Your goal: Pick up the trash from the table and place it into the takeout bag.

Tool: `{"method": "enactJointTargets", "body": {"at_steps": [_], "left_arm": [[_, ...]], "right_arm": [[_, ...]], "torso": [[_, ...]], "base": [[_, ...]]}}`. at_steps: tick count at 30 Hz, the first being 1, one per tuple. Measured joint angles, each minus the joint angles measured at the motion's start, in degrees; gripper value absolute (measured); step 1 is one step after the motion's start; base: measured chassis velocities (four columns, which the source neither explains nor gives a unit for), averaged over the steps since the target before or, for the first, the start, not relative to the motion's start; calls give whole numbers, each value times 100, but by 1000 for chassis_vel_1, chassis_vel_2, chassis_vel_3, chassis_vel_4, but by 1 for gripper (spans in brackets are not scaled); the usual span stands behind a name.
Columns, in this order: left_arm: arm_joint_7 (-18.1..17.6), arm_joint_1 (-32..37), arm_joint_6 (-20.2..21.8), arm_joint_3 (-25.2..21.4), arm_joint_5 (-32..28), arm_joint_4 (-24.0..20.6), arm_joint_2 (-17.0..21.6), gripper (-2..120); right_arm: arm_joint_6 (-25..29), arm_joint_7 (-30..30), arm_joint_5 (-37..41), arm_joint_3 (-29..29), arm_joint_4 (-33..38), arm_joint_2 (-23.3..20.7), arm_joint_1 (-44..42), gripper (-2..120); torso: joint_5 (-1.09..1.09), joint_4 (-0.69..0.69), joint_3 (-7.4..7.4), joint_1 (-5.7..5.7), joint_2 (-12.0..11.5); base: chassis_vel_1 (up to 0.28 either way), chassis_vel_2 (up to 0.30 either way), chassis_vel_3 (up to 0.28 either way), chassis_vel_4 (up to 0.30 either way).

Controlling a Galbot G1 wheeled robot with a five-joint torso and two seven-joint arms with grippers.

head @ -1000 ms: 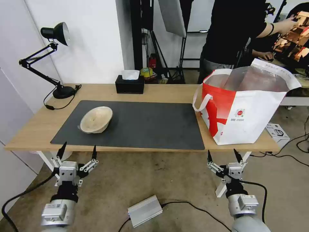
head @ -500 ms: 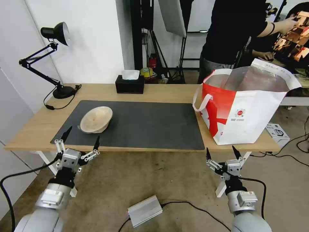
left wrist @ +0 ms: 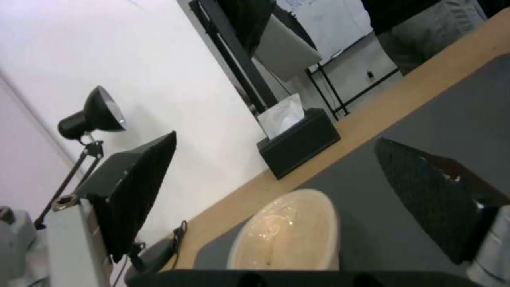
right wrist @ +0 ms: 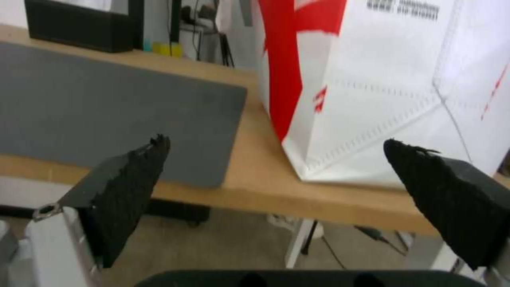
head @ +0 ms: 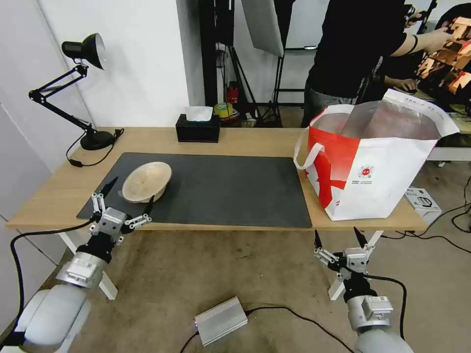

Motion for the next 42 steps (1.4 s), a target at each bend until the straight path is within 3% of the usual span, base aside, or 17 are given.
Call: {"method": "enactJointTargets", "body": {"at_steps": [20,42], "left_arm": [[32,-172,36,42,-89,66,414,100],[873,-268,-222,261,-120,478,950,100]], "right_arm": [[149,23,-108,-13,-195,154,-78,100],[150,21,-123,-106,-273,208,88,100]], "torso": [[0,0,0,-1,0],[0,0,0,-1,0]], "base": [[0,0,0,0],[0,0,0,0]]}}
